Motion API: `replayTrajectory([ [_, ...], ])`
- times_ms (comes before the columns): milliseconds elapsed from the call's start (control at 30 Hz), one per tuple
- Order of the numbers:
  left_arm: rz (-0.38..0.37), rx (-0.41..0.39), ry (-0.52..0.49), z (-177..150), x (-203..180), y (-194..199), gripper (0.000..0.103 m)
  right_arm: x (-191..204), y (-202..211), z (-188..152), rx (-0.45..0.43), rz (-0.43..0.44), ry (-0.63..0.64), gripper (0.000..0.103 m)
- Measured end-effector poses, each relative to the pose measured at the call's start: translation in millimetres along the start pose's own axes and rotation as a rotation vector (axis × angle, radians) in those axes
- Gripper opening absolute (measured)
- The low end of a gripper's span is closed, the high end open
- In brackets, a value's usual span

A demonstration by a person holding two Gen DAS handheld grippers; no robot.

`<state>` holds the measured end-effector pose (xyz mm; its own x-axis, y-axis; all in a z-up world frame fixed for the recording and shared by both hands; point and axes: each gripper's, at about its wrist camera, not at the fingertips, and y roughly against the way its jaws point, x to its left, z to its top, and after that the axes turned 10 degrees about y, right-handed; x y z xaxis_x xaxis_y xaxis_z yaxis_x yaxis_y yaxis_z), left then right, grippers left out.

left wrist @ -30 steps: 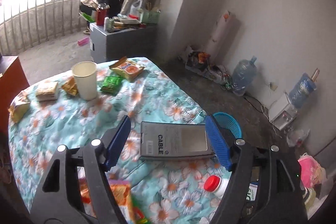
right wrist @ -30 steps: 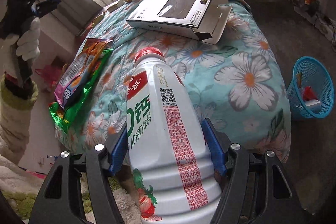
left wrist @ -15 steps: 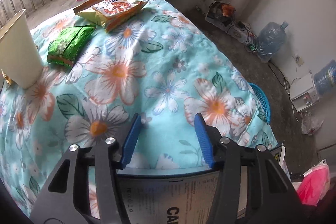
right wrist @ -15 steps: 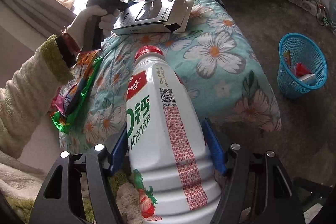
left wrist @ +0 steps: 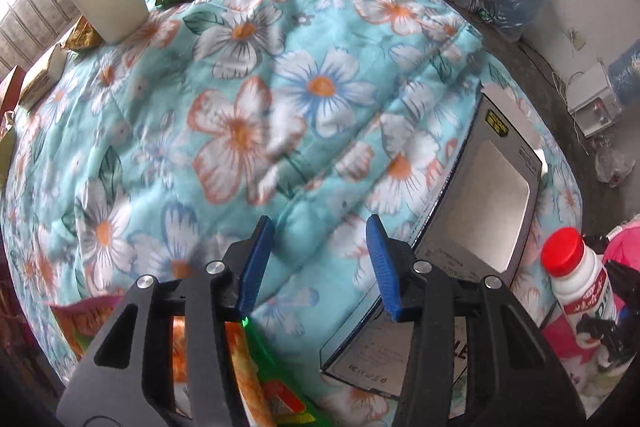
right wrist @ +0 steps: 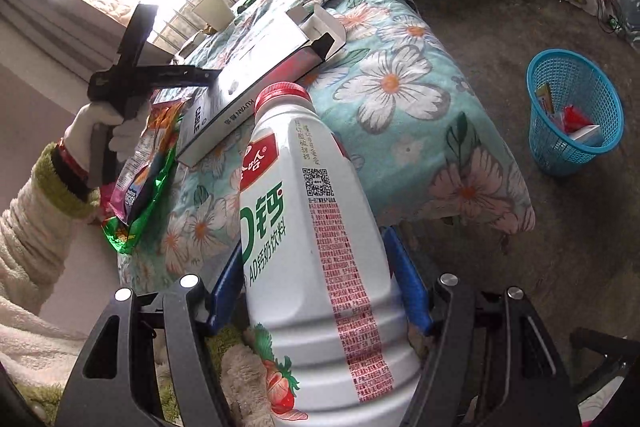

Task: Collect trash
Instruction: 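Grasp the white CABLE box with the left gripper while the right gripper holds the bottle, then carry the CABLE box and milk bottle in both grippers toward the wastebasket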

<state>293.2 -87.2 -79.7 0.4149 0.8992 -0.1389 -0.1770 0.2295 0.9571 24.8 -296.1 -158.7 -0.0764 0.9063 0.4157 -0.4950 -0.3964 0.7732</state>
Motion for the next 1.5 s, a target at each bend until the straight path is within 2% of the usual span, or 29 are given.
replayTrajectory([
  [100, -0.049, -0.039, 0.020, -18, -2, 22, 0.048, -1, 0, 0, -0.003, -0.001, -0.005, 0.066],
  [133, -0.077, -0.071, 0.017, -22, -4, 31, 0.052, -1, 0, 0, -0.005, -0.002, -0.008, 0.066],
  [167, -0.109, -0.103, 0.011, -26, -7, 40, 0.063, -1, 0, 0, -0.006, -0.002, -0.011, 0.066],
  [200, -0.137, -0.133, 0.001, -31, -13, 49, 0.069, -1, 1, 0, -0.009, -0.002, -0.014, 0.066],
  [333, -0.195, -0.151, -0.058, -41, -34, 59, 0.078, -4, 4, -1, -0.021, -0.013, -0.028, 0.066],
  [533, -0.139, -0.109, -0.115, -39, -66, 29, 0.081, -13, 8, -2, -0.036, -0.015, -0.064, 0.066],
  [700, -0.084, -0.101, -0.217, -42, -89, 13, 0.083, -17, 10, -4, -0.043, -0.003, -0.077, 0.066],
  [800, 0.011, -0.116, -0.302, -44, -102, 4, 0.084, -19, 9, -4, -0.047, 0.008, -0.088, 0.066],
  [1033, 0.146, -0.163, -0.464, -55, -125, 0, 0.084, -23, 10, -6, -0.054, 0.029, -0.115, 0.066],
  [1133, 0.163, -0.133, -0.449, -58, -123, -8, 0.085, -25, 10, -7, -0.061, 0.046, -0.140, 0.066],
  [1300, 0.157, -0.118, -0.354, -52, -115, -10, 0.086, -34, 7, -5, -0.080, 0.112, -0.241, 0.066],
  [1400, 0.162, -0.106, -0.246, -46, -105, -11, 0.086, -39, 4, 2, -0.094, 0.158, -0.328, 0.066],
  [1500, 0.120, -0.090, -0.105, -40, -91, -9, 0.086, -42, -1, 14, -0.123, 0.198, -0.400, 0.066],
])
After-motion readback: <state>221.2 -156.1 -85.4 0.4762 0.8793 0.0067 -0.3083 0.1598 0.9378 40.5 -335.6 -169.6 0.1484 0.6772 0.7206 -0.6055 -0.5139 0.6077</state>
